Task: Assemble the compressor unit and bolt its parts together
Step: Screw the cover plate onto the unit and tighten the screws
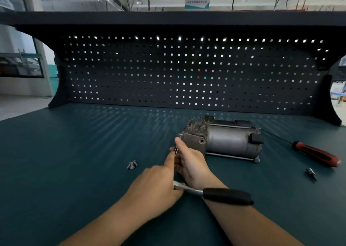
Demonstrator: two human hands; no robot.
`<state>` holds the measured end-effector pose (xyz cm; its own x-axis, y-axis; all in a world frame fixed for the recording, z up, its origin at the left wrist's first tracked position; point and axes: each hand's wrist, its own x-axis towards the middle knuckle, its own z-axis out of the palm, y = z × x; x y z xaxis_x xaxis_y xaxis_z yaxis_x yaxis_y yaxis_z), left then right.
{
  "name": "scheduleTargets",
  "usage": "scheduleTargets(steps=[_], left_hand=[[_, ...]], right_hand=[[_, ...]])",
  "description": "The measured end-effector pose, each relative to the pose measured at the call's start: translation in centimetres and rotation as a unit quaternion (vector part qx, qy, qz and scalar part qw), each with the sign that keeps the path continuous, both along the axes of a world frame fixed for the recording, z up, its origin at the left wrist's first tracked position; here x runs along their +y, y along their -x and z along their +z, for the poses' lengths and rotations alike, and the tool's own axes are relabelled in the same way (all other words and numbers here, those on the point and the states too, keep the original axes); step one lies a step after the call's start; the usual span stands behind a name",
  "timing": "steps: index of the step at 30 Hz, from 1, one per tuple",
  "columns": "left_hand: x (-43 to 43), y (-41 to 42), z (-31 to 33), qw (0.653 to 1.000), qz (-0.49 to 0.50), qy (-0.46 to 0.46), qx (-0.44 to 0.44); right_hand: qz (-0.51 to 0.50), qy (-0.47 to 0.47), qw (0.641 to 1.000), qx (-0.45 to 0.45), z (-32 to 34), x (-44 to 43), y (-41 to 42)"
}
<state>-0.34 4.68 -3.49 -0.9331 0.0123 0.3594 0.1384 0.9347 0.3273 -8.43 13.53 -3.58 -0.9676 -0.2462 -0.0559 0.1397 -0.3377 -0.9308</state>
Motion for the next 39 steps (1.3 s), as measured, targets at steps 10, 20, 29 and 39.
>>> scheduleTargets(steps=[10, 20, 29, 39], left_hand=[[1.1, -0.8, 3.1, 0.486, -0.115, -0.851, -0.161], [0.5, 0.0, 0.6, 0.994, -0.002, -0.106, 0.028], [0.6, 0.0, 1.2, 0.954, -0.079, -0.284, -0.06], [-0.6, 0.3, 4.8, 0.66, -0.049, -0.734, -0.155]], right_hand=[[0.03, 0.039, 0.999, -0.016, 0.4, 0.3, -0.2], [0.002, 0.041, 0.999, -0.028, -0.4, -0.1, 0.6], [0.012, 0.054, 0.998, -0.02, -0.2, 0.0, 0.5], [0.107, 0.016, 0.994, 0.0, 0.0, 0.5, 0.3]])
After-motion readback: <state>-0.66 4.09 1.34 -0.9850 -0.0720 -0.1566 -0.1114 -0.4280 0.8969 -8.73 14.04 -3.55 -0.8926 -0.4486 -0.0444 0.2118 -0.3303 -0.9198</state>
